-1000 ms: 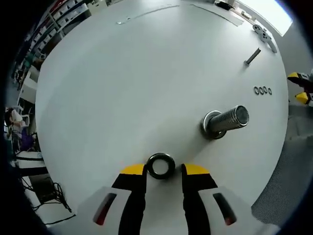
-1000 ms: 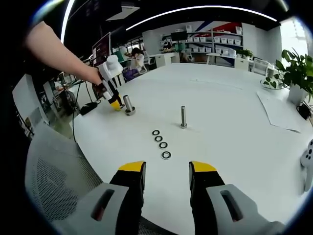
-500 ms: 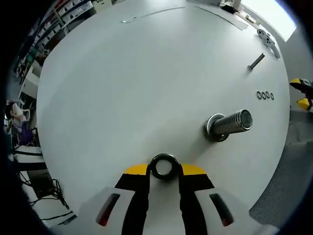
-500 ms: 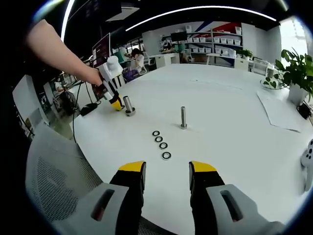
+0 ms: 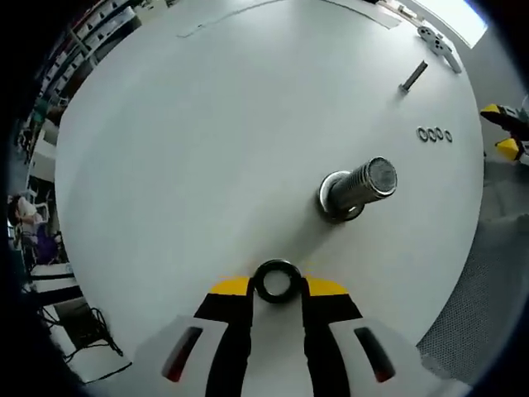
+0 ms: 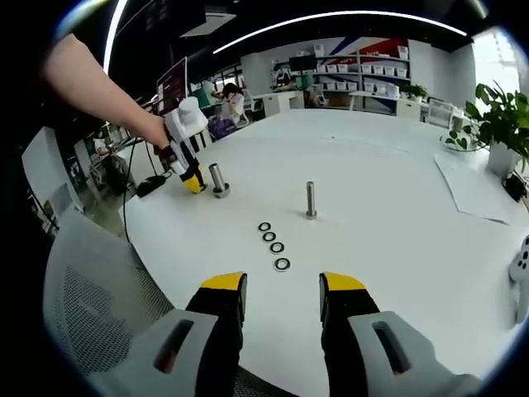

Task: Place the washer onto the threaded stud by aligning its center hole with the stud, sliding it down to the base, and recovering from edge contact or off-axis alignment until the washer reaches the visible bottom stop.

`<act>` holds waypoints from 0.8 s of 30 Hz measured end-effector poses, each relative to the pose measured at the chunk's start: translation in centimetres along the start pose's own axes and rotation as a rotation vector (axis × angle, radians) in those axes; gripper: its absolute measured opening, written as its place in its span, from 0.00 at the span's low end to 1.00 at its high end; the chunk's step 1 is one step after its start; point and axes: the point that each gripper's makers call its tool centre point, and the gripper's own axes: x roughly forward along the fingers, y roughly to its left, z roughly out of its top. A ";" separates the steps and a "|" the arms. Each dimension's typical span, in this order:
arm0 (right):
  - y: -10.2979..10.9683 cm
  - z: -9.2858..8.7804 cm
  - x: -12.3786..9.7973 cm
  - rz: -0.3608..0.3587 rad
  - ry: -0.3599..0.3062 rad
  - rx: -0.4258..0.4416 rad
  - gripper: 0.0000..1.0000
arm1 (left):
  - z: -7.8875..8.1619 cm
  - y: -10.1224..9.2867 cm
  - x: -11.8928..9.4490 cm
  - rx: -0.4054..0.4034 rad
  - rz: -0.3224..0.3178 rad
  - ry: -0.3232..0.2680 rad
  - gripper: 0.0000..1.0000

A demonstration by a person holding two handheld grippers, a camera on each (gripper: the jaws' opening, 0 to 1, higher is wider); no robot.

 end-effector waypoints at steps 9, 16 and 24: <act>0.0 0.0 0.0 0.004 -0.003 0.005 0.38 | 0.1 -0.1 0.1 -0.056 0.003 -0.007 0.24; 0.1 0.1 0.0 0.008 -0.007 0.005 0.38 | 0.1 -0.1 0.1 -0.046 0.003 -0.008 0.25; 0.1 0.1 0.0 0.006 -0.003 0.003 0.37 | 0.1 0.0 0.1 -0.068 0.008 0.015 0.21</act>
